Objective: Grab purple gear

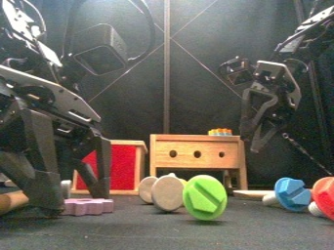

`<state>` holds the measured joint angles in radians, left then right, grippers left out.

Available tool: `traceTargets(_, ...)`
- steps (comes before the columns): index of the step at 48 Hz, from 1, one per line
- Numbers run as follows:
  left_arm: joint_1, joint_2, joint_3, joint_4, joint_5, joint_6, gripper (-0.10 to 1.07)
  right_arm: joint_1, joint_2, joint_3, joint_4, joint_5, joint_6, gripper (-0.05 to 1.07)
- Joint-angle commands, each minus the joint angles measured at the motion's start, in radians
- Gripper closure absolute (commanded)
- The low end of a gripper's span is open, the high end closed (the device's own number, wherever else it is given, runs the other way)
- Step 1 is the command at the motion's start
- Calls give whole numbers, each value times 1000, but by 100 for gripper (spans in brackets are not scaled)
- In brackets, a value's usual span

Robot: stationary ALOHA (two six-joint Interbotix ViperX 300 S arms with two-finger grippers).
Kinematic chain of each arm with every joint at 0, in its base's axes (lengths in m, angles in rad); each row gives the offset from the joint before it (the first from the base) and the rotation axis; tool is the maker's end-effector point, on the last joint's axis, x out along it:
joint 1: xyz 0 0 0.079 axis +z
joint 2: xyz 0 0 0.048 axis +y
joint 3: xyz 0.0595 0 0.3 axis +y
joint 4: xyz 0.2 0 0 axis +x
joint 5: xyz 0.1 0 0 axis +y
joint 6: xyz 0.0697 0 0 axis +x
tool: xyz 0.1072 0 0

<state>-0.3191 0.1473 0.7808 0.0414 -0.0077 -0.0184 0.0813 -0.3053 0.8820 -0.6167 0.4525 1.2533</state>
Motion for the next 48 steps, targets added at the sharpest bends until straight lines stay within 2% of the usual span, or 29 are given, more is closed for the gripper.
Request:
traceTargets(1,-3,2,-11,-2,5,-3,4,-2,-11,-21,-2,-5,-2,2)
traceTargets(11,3,-9,-15,0,6,-3,21,-2,-11,-21,-2,-5,-2,2)
traceTargets(17,6,-37,-25,3,6,2,22,-2,-9,-21,-3,-5,-2,2)
traceTargets(28,26,-109,-21,78,6,0,22,-2,-11,-25,-3,-5,-3,2)
traceTargets(37,58,-140,-17,106,0,-2,22,-3,-11,-32,2,-5,0,2)
traceTargets(48,118,-146,-15,124,-34,0,22,-14,-21,-71,86,-20,5,2)
